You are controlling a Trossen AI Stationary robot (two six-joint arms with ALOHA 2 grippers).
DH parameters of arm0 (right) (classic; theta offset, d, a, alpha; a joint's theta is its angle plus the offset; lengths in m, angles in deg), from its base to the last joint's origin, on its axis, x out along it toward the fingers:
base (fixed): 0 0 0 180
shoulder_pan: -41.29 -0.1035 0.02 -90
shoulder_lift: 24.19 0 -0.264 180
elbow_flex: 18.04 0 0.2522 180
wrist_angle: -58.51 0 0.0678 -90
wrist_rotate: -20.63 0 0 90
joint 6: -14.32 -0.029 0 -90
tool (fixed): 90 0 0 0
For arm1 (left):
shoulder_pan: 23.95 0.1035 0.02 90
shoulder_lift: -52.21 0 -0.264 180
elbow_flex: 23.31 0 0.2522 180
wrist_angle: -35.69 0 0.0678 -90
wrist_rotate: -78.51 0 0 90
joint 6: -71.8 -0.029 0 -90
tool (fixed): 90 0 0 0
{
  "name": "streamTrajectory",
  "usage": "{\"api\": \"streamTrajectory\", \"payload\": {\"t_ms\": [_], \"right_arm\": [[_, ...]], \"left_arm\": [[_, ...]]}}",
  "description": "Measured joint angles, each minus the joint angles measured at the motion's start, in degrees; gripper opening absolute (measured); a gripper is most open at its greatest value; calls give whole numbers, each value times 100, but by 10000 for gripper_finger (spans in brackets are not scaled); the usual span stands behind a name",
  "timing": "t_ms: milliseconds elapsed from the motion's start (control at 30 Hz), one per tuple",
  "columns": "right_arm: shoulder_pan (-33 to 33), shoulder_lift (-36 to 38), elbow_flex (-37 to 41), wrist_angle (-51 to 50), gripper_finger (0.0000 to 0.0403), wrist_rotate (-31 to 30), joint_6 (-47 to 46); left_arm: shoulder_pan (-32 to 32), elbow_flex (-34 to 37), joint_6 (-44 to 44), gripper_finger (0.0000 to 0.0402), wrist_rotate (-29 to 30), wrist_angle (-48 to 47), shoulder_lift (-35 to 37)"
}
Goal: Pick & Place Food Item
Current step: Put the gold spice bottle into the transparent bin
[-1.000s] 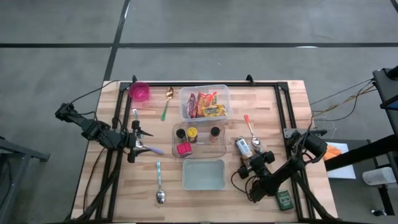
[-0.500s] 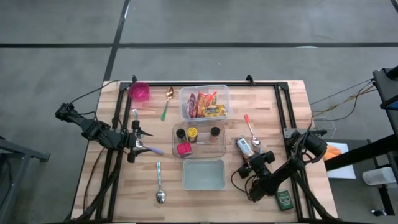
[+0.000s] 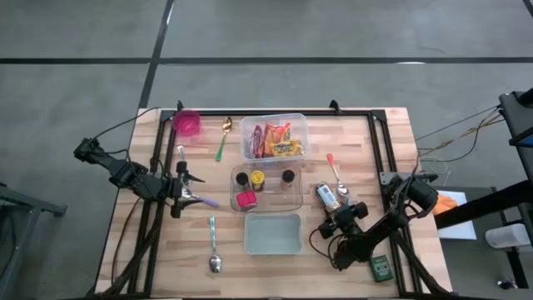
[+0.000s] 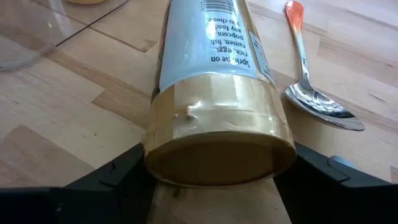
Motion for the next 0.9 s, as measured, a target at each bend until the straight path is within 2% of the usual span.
{"api": "streamTrajectory", "payload": {"t_ms": [900], "right_arm": [[0,95,-92,-200,267,154,0]], "left_arm": [[-2,0,0,317,2,0,0]]}}
